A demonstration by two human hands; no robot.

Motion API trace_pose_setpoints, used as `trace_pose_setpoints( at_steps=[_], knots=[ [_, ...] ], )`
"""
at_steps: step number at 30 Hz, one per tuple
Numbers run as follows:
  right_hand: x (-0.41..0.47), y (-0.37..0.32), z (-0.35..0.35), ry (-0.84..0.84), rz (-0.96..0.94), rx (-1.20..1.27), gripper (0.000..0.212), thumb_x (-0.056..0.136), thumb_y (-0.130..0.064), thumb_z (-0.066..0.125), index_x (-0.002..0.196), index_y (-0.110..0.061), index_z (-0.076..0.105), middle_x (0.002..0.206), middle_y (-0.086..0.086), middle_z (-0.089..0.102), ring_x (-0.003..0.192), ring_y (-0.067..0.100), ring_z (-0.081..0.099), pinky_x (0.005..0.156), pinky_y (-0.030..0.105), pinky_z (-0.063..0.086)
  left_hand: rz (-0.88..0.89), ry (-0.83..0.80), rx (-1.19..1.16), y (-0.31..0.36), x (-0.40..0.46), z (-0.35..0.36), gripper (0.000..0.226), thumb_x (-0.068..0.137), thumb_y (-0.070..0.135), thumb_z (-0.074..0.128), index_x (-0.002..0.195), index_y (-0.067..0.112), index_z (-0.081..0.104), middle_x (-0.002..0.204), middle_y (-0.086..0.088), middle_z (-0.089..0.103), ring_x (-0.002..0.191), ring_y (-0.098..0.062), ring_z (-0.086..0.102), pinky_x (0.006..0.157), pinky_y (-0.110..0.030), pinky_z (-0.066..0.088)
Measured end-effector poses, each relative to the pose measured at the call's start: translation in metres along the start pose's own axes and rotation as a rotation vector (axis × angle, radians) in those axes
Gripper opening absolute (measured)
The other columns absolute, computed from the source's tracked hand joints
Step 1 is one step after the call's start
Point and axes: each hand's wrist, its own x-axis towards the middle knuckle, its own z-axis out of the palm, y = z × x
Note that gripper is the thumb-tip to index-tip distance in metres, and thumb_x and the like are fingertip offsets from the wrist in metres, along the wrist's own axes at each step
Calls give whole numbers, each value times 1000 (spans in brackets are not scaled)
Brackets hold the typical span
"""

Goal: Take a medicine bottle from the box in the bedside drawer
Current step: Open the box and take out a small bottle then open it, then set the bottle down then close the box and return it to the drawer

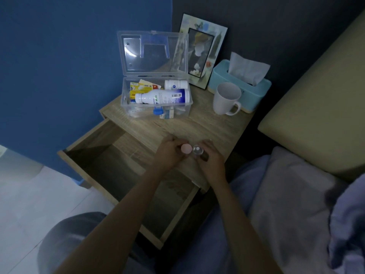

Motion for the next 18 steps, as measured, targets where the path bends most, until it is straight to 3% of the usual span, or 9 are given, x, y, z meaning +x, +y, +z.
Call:
trace_pose_setpoints(
  at_steps=[5, 7, 9, 11, 14, 16, 18],
  knots=[
    [-3, -2, 0, 12, -24, 41, 47, 87, -3, 64, 134, -3, 54, 145, 14, 48, 142, 24, 34, 113, 21, 21, -36, -36, 11, 1, 3, -1, 62, 72, 20, 80, 130, 10, 61, 121, -15, 62, 113, -27, 56, 99, -32, 42],
    [-3, 0, -1, 5, -14, 76, 51, 86, 0, 63, 136, -5, 52, 147, 13, 46, 142, 21, 33, 110, 12, 19, -28, -30, -24, 1, 2, -3, 66, 70, 17, 81, 131, 7, 59, 118, -15, 62, 111, -28, 57, 99, -33, 43],
    [-4, 1, -3, 26, 18, 140, 57, 83, 6, 61, 137, -7, 51, 146, 11, 47, 138, 15, 36, 102, -3, 19, 5, 60, -50, -2, -3, -6, 54, 77, 19, 74, 129, 7, 61, 116, -14, 63, 111, -28, 58, 97, -36, 46],
    [-4, 0, -7, 124, 57, 212, 58, 80, 7, 61, 136, -9, 53, 140, 9, 53, 130, 15, 46, 99, 1, 29, 51, 167, 48, -9, -9, -5, 43, 89, 22, 58, 130, 9, 60, 124, -13, 61, 118, -30, 55, 99, -39, 45],
    [6, -8, -16, 382, 74, 291, 41, 89, -7, 60, 130, -5, 56, 132, 12, 59, 123, 20, 54, 104, 23, 40, 61, 110, 272, -20, -11, 1, 49, 101, 27, 36, 148, 13, 38, 156, -10, 36, 147, -28, 25, 120, -44, 22],
    [23, -14, -25, 536, 73, 332, 37, 95, -15, 57, 129, 0, 55, 131, 14, 58, 122, 21, 53, 101, 18, 38, 46, 15, 380, -26, -6, 7, 54, 103, 32, 26, 154, 17, 18, 164, -3, 10, 152, -25, -1, 122, -44, 3],
    [45, -20, -34, 634, 55, 353, 37, 97, -17, 52, 128, 3, 53, 127, 9, 56, 119, 18, 51, 97, 8, 33, 43, -15, 457, -30, -2, 12, 57, 103, 36, 21, 156, 18, 7, 165, -3, -1, 152, -25, -10, 121, -44, -3]
  ],
)
